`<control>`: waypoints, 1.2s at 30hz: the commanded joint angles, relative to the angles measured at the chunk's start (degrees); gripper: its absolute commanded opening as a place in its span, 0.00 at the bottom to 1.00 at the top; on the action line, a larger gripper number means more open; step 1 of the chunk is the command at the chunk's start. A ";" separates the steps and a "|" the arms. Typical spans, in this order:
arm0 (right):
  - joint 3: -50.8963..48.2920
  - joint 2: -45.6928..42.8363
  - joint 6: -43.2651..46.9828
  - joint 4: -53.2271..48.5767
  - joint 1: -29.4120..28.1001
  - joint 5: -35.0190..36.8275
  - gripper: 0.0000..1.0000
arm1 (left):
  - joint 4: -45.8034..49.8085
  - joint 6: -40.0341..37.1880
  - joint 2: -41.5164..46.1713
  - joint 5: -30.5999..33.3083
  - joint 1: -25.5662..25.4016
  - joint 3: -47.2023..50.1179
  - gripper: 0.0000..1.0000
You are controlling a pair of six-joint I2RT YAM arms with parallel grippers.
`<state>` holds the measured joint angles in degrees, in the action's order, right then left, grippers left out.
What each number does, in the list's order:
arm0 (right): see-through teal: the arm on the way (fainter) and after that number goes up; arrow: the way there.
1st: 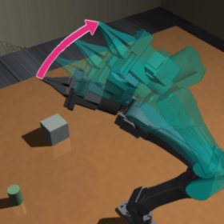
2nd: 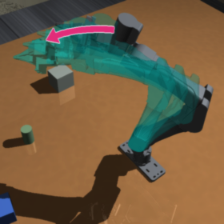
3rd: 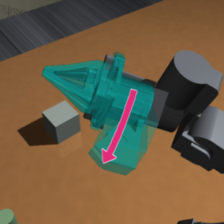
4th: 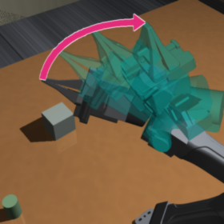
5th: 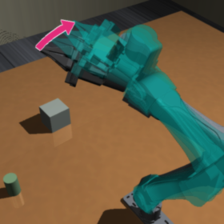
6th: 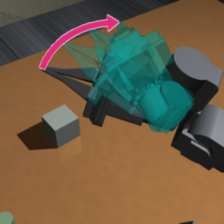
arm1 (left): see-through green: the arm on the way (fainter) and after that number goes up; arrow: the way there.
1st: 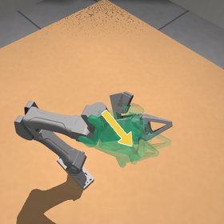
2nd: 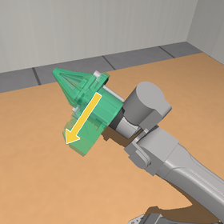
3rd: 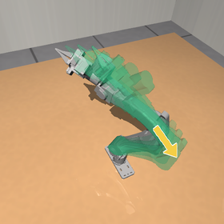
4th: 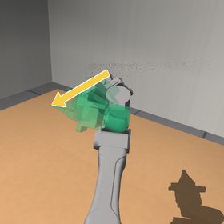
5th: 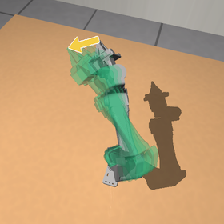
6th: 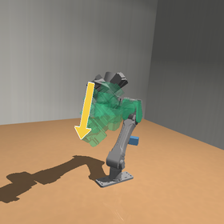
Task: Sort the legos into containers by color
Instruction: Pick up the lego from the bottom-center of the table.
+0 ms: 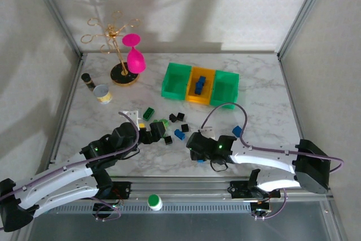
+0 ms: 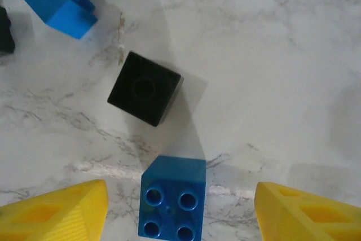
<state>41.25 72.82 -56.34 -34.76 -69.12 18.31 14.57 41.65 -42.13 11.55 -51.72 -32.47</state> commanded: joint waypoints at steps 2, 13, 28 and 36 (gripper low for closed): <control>-0.78 2.20 -3.15 0.00 -2.45 1.81 0.64 | 1.88 0.34 0.28 0.97 -0.39 0.46 1.00; -1.18 6.37 -2.74 1.22 -3.17 1.71 0.49 | 1.70 0.09 -0.20 1.63 -0.39 0.29 1.00; 4.37 4.90 -1.13 -2.76 -1.57 1.34 0.36 | 0.43 -0.69 -1.19 1.90 -0.42 -0.40 1.00; 11.02 1.16 6.69 -3.98 7.11 -2.07 0.36 | -0.55 -1.70 -1.59 2.72 -0.39 -1.34 1.00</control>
<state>48.47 75.40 -54.06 -37.01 -64.53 16.62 15.14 41.32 -43.70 12.05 -51.72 -32.47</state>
